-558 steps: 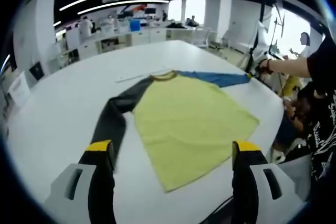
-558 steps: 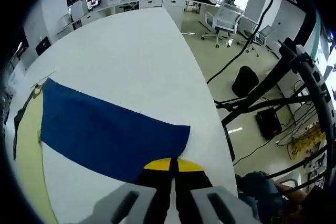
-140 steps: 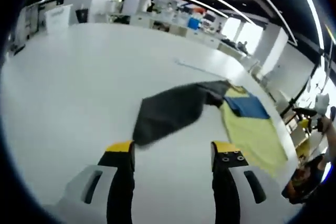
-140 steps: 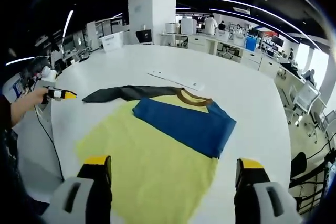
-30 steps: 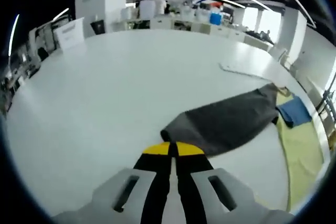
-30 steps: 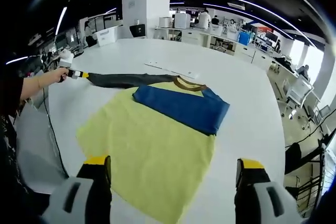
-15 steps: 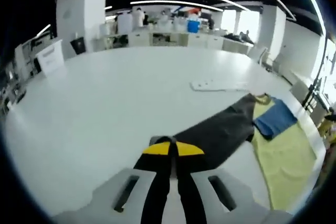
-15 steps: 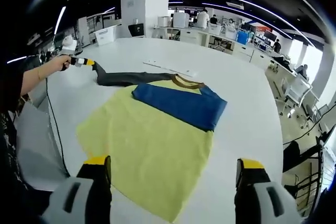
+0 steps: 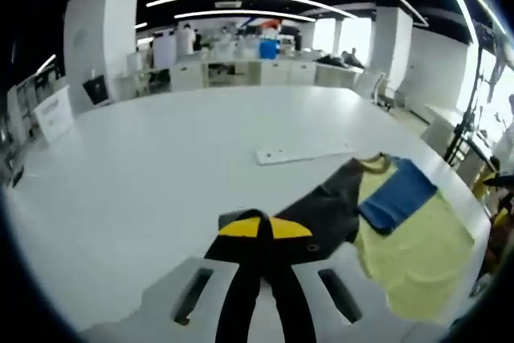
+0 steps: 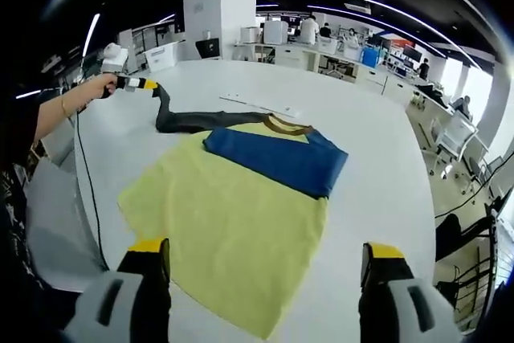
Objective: Fold the garment on the visible template until the final outline fits inside the template.
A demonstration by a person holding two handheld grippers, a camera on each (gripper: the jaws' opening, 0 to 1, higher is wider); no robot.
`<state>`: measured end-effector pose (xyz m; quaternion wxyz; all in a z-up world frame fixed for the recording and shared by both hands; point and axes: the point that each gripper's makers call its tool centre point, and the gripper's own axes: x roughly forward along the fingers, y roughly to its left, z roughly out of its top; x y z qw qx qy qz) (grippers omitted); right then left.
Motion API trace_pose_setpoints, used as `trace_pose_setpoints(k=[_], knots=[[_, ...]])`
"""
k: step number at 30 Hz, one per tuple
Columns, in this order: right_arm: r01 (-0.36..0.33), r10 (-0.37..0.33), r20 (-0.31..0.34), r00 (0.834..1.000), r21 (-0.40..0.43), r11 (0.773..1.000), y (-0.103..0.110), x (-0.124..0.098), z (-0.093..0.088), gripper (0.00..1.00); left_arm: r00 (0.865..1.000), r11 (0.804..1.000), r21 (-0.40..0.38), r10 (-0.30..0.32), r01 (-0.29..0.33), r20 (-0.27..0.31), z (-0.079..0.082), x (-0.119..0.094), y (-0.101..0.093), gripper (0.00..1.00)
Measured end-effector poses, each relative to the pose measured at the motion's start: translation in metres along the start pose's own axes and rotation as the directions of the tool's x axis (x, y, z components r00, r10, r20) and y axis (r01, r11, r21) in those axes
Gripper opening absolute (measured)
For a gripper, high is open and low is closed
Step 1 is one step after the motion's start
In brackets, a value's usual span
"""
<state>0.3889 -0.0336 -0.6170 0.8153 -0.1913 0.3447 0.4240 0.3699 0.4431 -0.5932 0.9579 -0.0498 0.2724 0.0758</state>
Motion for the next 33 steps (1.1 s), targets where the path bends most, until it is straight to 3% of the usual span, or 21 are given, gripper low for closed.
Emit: trace_pose_setpoints(k=[7, 18, 33], knots=[[-0.02, 0.021, 0.029, 0.999, -0.038, 0.999, 0.007, -0.002, 0.004, 0.99, 0.998, 0.997, 0.046, -0.06, 0.06, 0.01, 0.021, 0.013, -0.03, 0.0], [-0.014, 0.016, 0.025, 1.0, -0.069, 0.998, 0.004, -0.005, -0.001, 0.99, 0.986, 0.983, 0.088, -0.163, 0.161, 0.024, 0.045, 0.03, -0.082, 0.0], [-0.016, 0.017, 0.013, 1.0, -0.065, 0.998, 0.001, -0.005, -0.009, 0.99, 0.951, 0.936, 0.182, -0.31, 0.301, 0.018, 0.07, 0.05, -0.163, 0.0]])
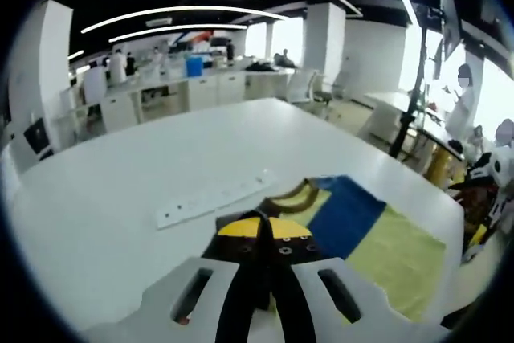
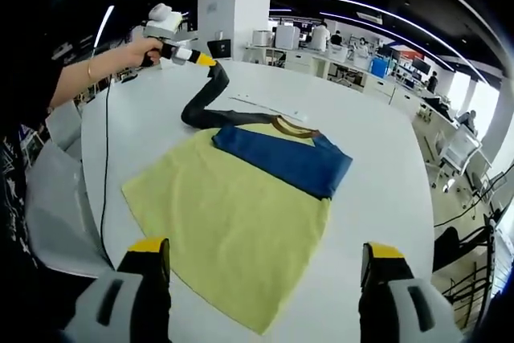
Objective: Fold the garment on the visible template until the final outline fits inside the template.
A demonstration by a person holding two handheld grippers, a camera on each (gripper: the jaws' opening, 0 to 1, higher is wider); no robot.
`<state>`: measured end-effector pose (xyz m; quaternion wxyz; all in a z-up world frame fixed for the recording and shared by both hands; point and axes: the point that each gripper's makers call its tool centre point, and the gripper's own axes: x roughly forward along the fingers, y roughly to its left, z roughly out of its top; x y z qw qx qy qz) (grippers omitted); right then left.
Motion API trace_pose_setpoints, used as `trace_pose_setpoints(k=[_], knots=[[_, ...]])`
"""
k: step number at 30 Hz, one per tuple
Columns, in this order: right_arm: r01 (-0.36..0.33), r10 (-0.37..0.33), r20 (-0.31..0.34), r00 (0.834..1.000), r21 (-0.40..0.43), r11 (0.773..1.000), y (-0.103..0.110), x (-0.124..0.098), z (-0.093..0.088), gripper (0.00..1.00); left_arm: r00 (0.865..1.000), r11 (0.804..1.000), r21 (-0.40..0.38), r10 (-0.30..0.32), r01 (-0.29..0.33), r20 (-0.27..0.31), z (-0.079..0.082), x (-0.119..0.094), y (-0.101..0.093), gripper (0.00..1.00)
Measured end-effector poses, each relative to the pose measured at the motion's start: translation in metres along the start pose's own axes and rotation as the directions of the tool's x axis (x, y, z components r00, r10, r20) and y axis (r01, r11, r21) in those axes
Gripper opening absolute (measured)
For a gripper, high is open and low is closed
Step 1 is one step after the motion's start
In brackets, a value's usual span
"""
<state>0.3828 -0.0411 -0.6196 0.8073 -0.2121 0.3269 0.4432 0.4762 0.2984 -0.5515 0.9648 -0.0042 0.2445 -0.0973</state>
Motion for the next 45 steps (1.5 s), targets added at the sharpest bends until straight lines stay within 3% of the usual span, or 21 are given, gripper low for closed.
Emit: trace_pose_setpoints(k=[16, 31, 37, 45], knots=[[0.008, -0.008, -0.007, 1.0, 0.007, 1.0, -0.004, 0.0, -0.005, 0.99, 0.992, 0.993, 0.03, -0.117, 0.116, 0.039, 0.035, 0.042, -0.064, 0.0], [0.007, -0.006, -0.019, 1.0, 0.024, 1.0, -0.009, 0.003, -0.015, 0.99, 0.982, 0.982, 0.022, -0.186, 0.185, 0.025, 0.024, 0.089, -0.13, 0.0], [0.004, -0.003, -0.03, 1.0, 0.029, 1.0, -0.009, 0.003, -0.02, 0.99, 0.981, 0.98, 0.036, -0.194, 0.193, 0.006, 0.012, 0.101, -0.145, 0.0], [0.008, -0.007, -0.036, 0.999, 0.038, 0.999, -0.011, 0.004, -0.025, 0.99, 0.975, 0.975, 0.027, -0.222, 0.221, 0.017, 0.014, 0.109, -0.162, 0.0]])
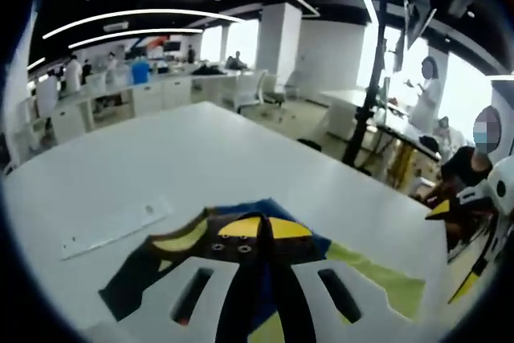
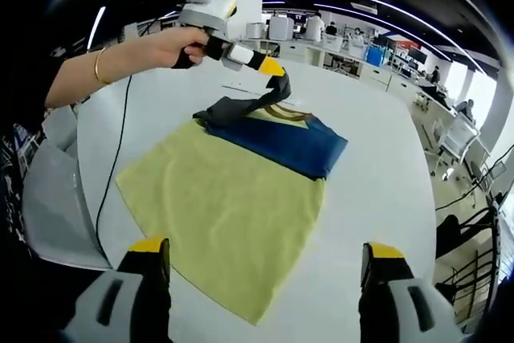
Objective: Fold the garment on the visible template until the final outline fits inside the template.
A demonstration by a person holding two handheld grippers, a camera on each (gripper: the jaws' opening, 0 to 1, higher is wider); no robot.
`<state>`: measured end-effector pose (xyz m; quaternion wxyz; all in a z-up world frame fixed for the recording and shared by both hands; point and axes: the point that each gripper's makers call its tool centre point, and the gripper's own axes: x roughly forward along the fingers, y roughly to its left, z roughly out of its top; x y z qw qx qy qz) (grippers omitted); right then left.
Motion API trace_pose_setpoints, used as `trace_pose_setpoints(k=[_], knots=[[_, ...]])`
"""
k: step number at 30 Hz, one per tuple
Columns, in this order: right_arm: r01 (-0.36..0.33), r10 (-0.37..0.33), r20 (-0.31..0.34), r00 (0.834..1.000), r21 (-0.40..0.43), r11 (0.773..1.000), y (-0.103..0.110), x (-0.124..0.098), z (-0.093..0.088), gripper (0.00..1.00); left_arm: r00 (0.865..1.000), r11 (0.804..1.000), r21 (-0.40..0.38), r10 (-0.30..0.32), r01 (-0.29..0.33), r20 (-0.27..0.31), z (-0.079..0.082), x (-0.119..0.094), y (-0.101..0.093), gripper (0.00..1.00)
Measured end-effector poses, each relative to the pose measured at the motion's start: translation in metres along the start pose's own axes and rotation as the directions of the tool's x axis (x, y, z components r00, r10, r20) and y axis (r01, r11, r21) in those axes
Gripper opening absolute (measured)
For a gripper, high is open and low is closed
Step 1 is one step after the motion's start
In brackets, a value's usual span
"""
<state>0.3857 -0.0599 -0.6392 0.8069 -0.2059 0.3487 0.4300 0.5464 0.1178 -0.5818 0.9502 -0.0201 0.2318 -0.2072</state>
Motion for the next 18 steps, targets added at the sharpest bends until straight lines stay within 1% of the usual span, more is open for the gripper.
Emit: trace_pose_setpoints(k=[2, 8, 14, 18], knots=[[-0.003, 0.003, 0.001, 1.0, 0.0, 1.0, 0.002, 0.0, 0.0, 0.99, 1.0, 1.0, 0.008, -0.004, 0.004, 0.001, 0.0, 0.005, -0.004, 0.0], [-0.009, 0.009, -0.004, 1.0, 0.013, 1.0, 0.003, 0.003, -0.005, 0.99, 1.0, 1.0, 0.017, -0.021, 0.021, -0.021, -0.007, 0.021, -0.017, 0.0], [-0.007, 0.008, -0.007, 1.0, 0.026, 1.0, 0.003, 0.004, -0.01, 0.99, 0.998, 0.999, 0.021, -0.023, 0.024, -0.056, -0.023, 0.036, -0.023, 0.0], [-0.005, 0.005, -0.009, 1.0, 0.032, 0.999, 0.001, 0.005, -0.012, 0.99, 0.996, 0.998, 0.036, -0.046, 0.049, -0.079, -0.036, 0.042, -0.034, 0.0]])
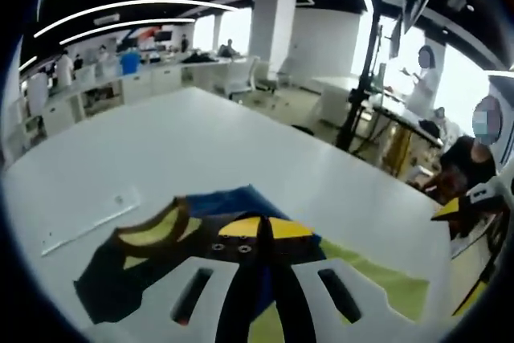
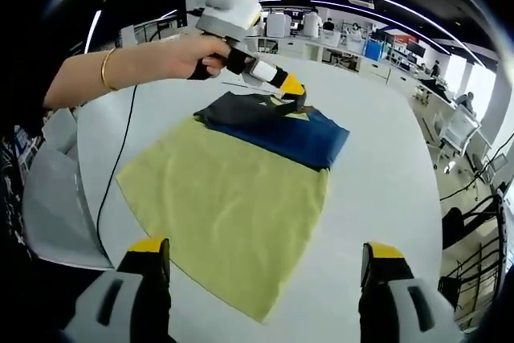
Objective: Fold the garment on the visible template until the final outline fits inside the template.
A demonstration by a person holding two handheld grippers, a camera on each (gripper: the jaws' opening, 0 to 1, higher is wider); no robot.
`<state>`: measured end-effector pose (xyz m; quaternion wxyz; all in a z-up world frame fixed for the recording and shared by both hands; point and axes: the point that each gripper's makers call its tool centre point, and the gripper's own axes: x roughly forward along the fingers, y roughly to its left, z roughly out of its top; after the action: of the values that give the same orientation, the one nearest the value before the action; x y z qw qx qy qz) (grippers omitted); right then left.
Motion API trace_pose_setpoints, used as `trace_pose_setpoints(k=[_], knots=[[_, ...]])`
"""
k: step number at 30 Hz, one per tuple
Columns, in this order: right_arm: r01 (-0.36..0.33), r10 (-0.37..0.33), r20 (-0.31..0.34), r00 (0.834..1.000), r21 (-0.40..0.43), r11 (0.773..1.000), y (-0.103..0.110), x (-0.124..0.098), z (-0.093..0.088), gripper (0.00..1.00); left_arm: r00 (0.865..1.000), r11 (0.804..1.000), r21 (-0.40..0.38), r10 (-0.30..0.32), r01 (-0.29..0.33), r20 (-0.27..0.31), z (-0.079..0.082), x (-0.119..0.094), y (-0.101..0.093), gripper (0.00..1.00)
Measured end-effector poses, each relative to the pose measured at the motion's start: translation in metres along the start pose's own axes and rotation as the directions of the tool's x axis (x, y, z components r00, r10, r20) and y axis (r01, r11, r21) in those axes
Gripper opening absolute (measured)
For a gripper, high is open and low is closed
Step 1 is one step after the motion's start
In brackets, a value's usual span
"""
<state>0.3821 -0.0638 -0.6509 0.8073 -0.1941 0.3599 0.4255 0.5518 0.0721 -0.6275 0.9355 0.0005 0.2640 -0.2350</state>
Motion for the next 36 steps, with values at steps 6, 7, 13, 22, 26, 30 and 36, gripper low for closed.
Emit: trace_pose_setpoints(k=[6, 7, 13, 22, 26, 30, 36], knots=[[-0.003, 0.003, -0.005, 1.0, 0.0, 1.0, -0.001, 0.002, -0.002, 0.99, 1.0, 1.0, 0.005, 0.005, -0.005, -0.029, -0.014, 0.017, 0.001, 0.0], [-0.002, 0.002, -0.006, 1.0, 0.0, 1.0, -0.001, 0.002, -0.002, 0.99, 0.999, 1.0, 0.003, 0.0, 0.0, -0.038, -0.017, 0.02, 0.0, 0.0], [0.005, -0.005, -0.002, 1.0, 0.014, 1.0, -0.004, 0.003, -0.004, 0.99, 0.999, 1.0, 0.022, -0.021, 0.022, -0.034, -0.028, 0.034, -0.003, 0.0], [0.014, -0.014, -0.007, 1.0, 0.026, 1.0, -0.008, 0.004, -0.009, 0.99, 0.998, 0.998, 0.011, -0.059, 0.06, -0.037, -0.039, 0.05, -0.01, 0.0], [0.008, -0.008, -0.006, 1.0, 0.028, 1.0, -0.006, 0.007, -0.01, 0.99, 0.997, 0.998, 0.016, -0.067, 0.068, -0.048, -0.044, 0.059, -0.012, 0.0], [0.007, -0.007, -0.009, 1.0, 0.033, 0.999, -0.006, 0.008, -0.013, 0.99, 0.996, 0.997, 0.012, -0.077, 0.078, -0.05, -0.045, 0.064, -0.017, 0.0], [0.014, -0.014, -0.001, 1.0, 0.05, 0.999, -0.007, 0.007, -0.013, 0.99, 0.995, 0.996, 0.016, -0.083, 0.084, -0.062, -0.049, 0.068, -0.022, 0.0]])
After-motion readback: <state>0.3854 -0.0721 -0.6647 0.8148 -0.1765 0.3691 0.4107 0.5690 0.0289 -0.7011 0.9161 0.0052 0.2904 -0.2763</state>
